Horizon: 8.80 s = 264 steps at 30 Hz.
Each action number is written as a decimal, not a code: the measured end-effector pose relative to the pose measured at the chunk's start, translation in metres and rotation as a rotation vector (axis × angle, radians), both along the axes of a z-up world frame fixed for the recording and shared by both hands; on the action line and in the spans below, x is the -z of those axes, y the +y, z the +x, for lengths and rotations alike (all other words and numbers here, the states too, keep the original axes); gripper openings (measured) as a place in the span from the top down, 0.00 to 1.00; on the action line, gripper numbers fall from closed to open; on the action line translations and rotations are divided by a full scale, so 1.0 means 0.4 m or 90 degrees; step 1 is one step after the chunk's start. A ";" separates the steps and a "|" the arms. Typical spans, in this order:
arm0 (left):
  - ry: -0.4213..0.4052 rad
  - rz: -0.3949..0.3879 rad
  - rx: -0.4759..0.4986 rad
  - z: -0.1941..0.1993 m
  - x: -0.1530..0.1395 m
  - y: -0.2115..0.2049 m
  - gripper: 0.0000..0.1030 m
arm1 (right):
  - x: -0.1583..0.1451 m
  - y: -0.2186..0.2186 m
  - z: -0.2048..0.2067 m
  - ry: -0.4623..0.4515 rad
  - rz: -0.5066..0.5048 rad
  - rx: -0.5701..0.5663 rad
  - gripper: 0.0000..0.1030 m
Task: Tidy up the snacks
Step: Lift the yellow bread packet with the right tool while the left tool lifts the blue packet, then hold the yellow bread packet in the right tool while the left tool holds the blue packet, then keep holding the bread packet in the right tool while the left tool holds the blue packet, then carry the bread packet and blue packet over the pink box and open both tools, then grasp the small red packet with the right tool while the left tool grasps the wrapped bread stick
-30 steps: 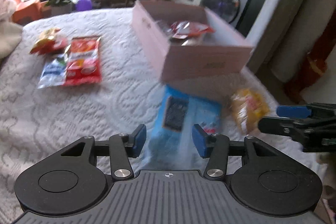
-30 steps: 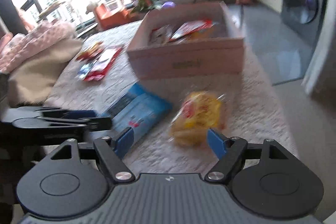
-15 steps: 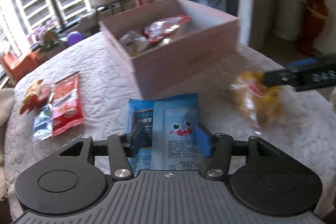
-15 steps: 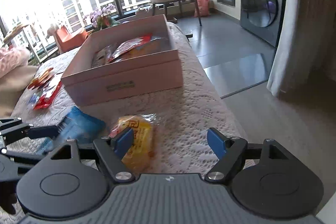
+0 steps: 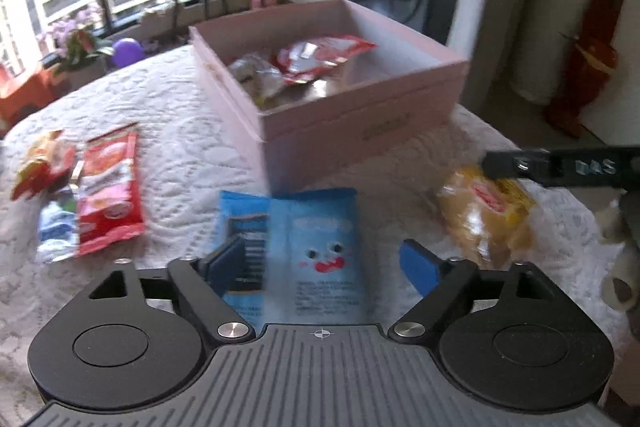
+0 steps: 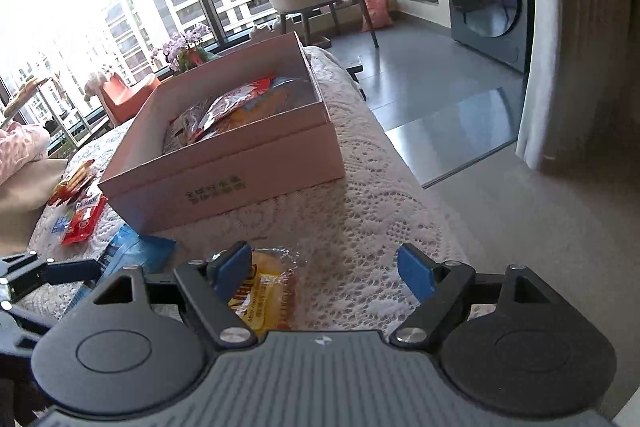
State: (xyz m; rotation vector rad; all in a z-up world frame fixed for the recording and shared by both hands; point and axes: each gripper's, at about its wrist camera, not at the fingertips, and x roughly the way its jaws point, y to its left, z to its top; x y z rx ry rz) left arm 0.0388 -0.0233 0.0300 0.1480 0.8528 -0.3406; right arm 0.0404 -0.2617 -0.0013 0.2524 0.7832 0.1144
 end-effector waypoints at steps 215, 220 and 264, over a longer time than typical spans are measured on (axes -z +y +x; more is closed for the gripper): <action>-0.222 -0.187 -0.017 -0.194 -0.232 0.095 0.12 | -0.103 0.088 -0.103 -0.086 -0.087 -0.113 0.56; -0.215 -0.221 -0.009 -0.131 -0.281 0.087 0.12 | -0.175 0.081 -0.099 -0.123 -0.080 -0.120 0.56; 0.001 -0.130 -0.326 0.331 0.012 0.526 0.41 | -0.235 0.260 0.277 -0.093 -0.044 -0.170 0.29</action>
